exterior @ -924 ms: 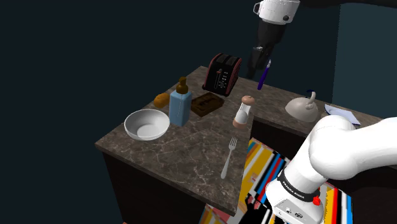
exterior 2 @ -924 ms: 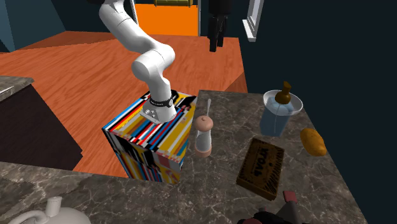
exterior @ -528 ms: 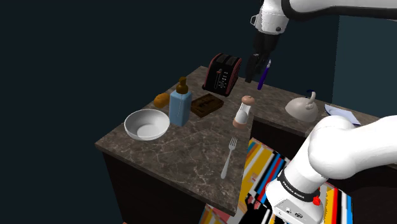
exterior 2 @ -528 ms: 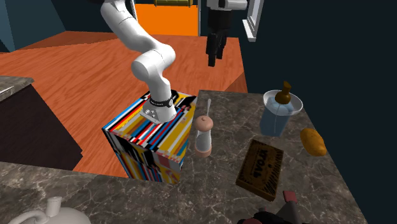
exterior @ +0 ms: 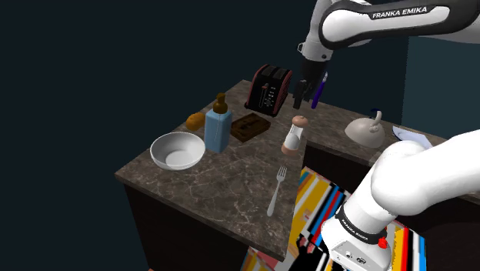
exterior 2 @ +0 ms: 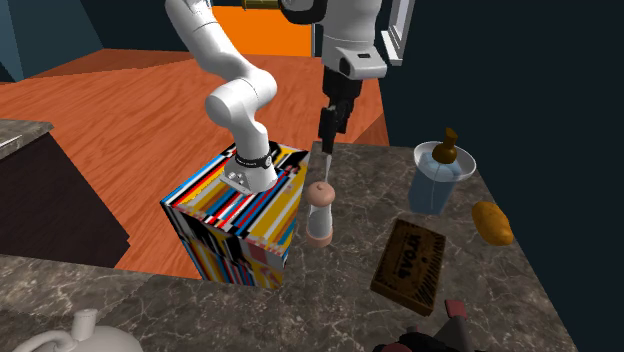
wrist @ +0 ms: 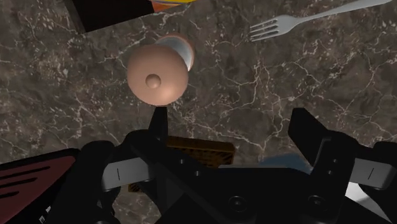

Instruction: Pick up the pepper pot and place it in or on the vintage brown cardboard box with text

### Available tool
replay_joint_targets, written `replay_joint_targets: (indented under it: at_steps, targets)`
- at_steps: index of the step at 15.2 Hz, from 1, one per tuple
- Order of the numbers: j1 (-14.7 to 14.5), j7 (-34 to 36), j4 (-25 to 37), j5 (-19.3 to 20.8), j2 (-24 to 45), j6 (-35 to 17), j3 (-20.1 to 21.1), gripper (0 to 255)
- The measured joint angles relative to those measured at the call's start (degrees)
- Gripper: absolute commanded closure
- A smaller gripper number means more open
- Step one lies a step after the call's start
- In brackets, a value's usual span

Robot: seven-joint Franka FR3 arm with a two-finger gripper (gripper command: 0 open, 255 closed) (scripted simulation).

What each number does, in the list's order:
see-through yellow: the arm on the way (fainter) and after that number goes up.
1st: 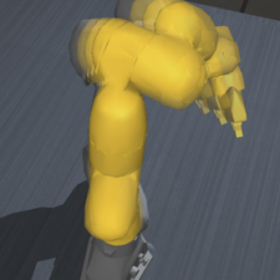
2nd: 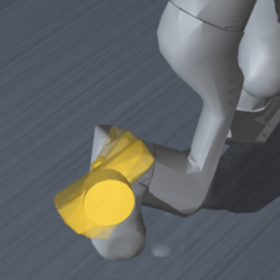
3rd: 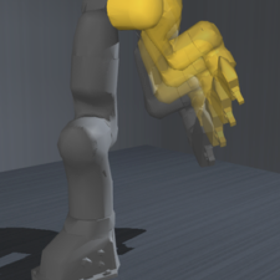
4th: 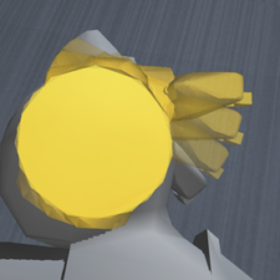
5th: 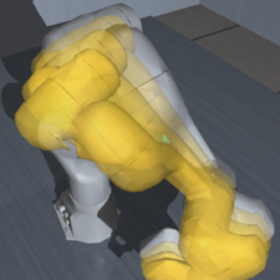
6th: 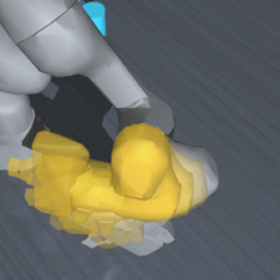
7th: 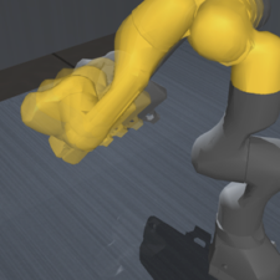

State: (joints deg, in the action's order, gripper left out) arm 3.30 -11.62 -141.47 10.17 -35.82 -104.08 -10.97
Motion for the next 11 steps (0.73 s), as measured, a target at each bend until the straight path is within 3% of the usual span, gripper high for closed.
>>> replay_joint_targets:
  at_steps: [6, 11]
  targets:
    - [1.7, -6.2, 0.7, 0.6, 9.2, -6.6, -7.0, 0]
    - [2.1, -7.9, -0.6, 0.5, 12.9, -11.2, -9.1, 0]
